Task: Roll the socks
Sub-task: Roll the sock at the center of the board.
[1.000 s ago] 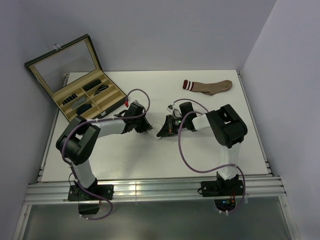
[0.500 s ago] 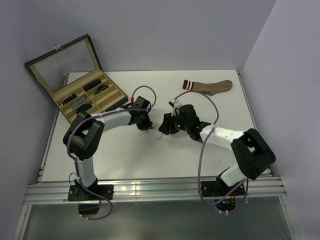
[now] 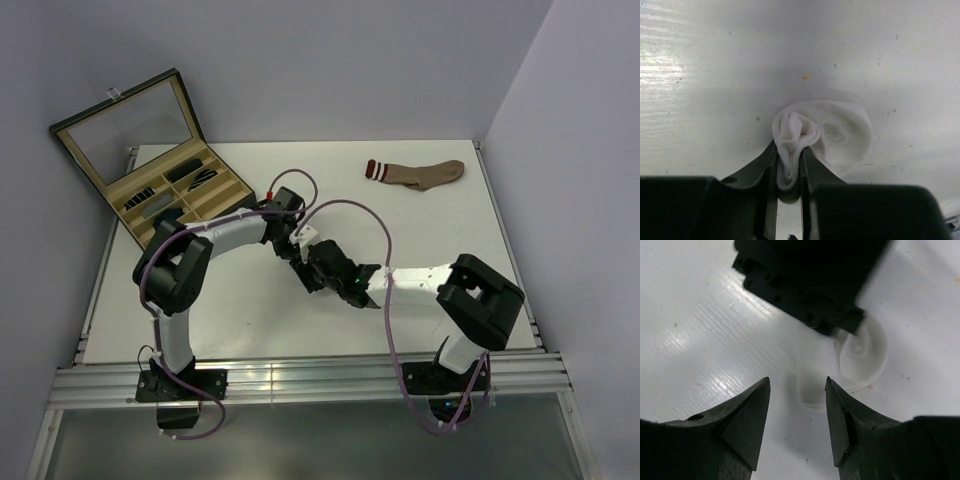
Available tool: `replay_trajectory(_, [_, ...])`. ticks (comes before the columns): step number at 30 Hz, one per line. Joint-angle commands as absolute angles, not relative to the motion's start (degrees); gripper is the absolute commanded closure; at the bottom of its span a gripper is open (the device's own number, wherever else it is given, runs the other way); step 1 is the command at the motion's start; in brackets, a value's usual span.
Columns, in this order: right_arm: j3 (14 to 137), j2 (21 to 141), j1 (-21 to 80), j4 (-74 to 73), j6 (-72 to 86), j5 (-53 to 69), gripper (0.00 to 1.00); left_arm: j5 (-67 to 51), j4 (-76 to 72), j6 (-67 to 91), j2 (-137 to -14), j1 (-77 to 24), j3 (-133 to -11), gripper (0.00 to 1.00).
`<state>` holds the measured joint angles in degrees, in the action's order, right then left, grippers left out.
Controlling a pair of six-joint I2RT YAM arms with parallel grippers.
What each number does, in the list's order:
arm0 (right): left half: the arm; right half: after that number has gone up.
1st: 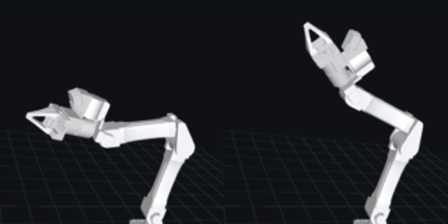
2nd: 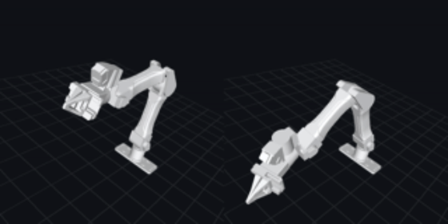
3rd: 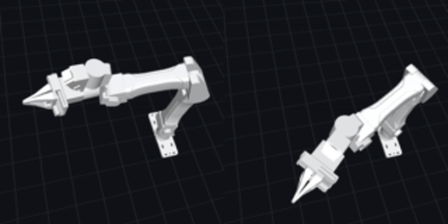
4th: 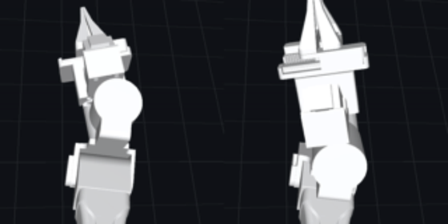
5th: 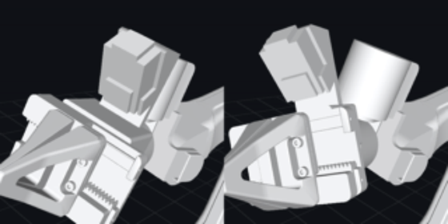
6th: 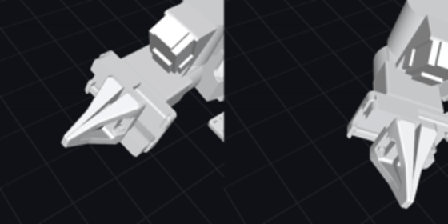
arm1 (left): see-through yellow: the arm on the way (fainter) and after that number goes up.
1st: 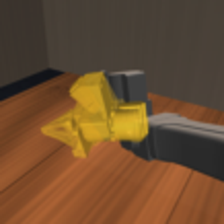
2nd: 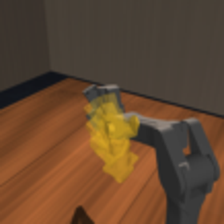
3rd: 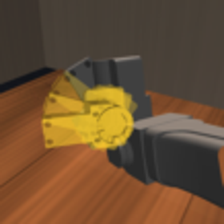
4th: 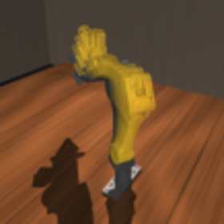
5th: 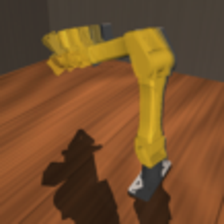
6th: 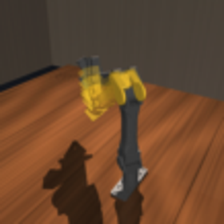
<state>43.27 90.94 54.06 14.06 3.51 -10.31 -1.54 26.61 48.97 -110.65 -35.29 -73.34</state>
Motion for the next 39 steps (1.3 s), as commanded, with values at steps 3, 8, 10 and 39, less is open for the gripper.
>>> replay_trajectory(3, [47.54, 95.87, 57.21, 15.56, -2.63, -16.43, 0.44, -1.14, 32.52, 45.88, -114.17, -35.07, -73.12, 1.0])
replay_trajectory(8, [48.87, 99.49, 57.66, 14.15, -3.51, -19.07, 0.53, -2.55, 32.08, 45.27, -114.7, -35.07, -73.21, 0.99])
replay_trajectory(10, [48.78, 99.41, 57.57, 13.54, -3.43, -18.29, 0.66, -4.04, 30.85, 44.91, -114.09, -35.07, -72.69, 0.94])
replay_trajectory(39, [50.8, 101.6, 31.65, 7.46, 15.98, 35.82, 1.0, -2.11, 14.43, 52.9, -94.5, -31.03, -59.08, 0.07])
